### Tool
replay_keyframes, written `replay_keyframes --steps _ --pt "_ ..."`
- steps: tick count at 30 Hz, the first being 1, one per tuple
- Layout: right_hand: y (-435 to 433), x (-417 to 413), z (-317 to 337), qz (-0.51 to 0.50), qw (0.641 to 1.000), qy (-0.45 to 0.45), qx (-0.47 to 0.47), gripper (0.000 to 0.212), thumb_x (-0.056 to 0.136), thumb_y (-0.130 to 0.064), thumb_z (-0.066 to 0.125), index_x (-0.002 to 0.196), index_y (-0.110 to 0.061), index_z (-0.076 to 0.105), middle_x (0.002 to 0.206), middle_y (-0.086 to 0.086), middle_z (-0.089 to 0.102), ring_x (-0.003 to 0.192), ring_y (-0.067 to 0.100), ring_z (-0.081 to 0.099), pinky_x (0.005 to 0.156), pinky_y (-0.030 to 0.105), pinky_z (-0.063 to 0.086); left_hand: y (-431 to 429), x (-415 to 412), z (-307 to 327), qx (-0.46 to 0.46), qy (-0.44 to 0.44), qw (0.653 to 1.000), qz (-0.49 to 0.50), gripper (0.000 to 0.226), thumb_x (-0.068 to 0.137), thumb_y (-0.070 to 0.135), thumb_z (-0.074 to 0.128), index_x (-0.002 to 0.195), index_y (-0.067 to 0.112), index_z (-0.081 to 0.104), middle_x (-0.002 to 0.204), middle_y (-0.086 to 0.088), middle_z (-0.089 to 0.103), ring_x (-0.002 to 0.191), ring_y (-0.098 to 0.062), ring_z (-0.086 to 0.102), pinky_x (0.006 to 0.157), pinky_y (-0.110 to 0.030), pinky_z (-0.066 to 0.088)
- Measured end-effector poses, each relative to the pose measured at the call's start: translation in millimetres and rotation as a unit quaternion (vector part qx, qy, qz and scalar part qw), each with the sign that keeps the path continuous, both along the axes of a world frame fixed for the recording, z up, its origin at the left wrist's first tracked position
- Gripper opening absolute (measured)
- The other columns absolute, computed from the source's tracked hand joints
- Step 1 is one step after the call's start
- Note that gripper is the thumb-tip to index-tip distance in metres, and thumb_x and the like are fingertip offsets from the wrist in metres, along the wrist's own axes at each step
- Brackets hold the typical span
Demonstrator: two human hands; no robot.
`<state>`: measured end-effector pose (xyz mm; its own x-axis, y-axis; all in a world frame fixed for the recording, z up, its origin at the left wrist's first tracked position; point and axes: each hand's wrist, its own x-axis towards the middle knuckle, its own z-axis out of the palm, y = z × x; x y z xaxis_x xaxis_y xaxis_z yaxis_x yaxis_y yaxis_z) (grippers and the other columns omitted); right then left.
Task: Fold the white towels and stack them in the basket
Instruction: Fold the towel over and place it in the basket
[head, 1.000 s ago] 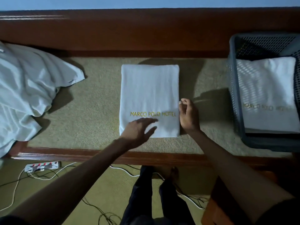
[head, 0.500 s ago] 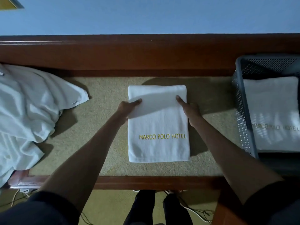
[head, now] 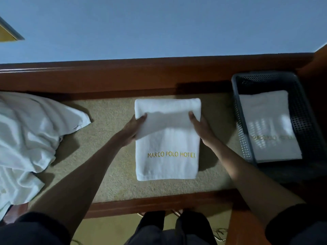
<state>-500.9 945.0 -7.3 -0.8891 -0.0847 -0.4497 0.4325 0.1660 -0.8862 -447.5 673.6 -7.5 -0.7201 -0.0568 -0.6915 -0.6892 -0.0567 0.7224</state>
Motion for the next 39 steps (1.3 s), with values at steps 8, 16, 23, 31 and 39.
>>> replay_keyframes --steps 8,16,23,31,39 --pt "75 -34 93 -0.048 0.982 0.159 0.093 0.034 0.096 -0.060 0.056 0.124 -0.043 0.061 0.117 -0.012 0.071 0.110 0.007 0.068 0.097 0.040 0.056 69 -65 97 -0.043 0.101 0.991 -0.079 0.049 0.099 0.066 0.047 0.140 0.040 0.043 0.126 0.003 0.066 0.114 -0.021 0.065 0.094 -0.049 0.056" --pt "215 -78 166 -0.151 0.948 0.212 0.180 0.039 0.095 -0.056 0.061 0.106 -0.018 0.061 0.102 0.005 0.069 0.101 0.024 0.067 0.086 0.033 0.050 217 -134 159 -0.009 0.120 0.990 -0.080 0.052 0.098 0.061 0.056 0.138 0.028 0.053 0.111 0.006 0.073 0.098 -0.013 0.071 0.094 -0.041 0.058" --pt "353 -127 171 -0.147 0.947 0.119 0.259 0.096 0.074 -0.083 0.051 0.123 -0.001 0.062 0.120 0.022 0.068 0.115 0.037 0.065 0.093 0.043 0.052 359 -154 162 0.059 0.060 0.994 -0.076 0.040 0.102 0.047 0.057 0.125 0.015 0.059 0.101 0.001 0.074 0.088 -0.012 0.071 0.074 -0.029 0.061" --pt "401 -157 124 -0.056 0.942 0.046 0.327 0.080 0.095 -0.056 0.060 0.143 0.005 0.043 0.145 0.026 0.050 0.135 0.039 0.049 0.110 0.044 0.040 414 -154 99 0.070 -0.004 0.996 -0.055 0.040 0.104 0.045 0.055 0.127 0.013 0.056 0.115 -0.013 0.070 0.100 -0.027 0.069 0.078 -0.043 0.060" --pt "411 -107 42 0.143 0.914 -0.052 0.377 0.076 0.102 -0.040 0.056 0.156 0.003 0.024 0.161 0.022 0.028 0.148 0.033 0.031 0.110 0.032 0.030 442 -134 38 -0.289 0.111 0.934 -0.178 0.075 0.099 0.034 0.062 0.158 0.007 0.025 0.154 -0.022 0.041 0.136 -0.040 0.048 0.108 -0.049 0.046"
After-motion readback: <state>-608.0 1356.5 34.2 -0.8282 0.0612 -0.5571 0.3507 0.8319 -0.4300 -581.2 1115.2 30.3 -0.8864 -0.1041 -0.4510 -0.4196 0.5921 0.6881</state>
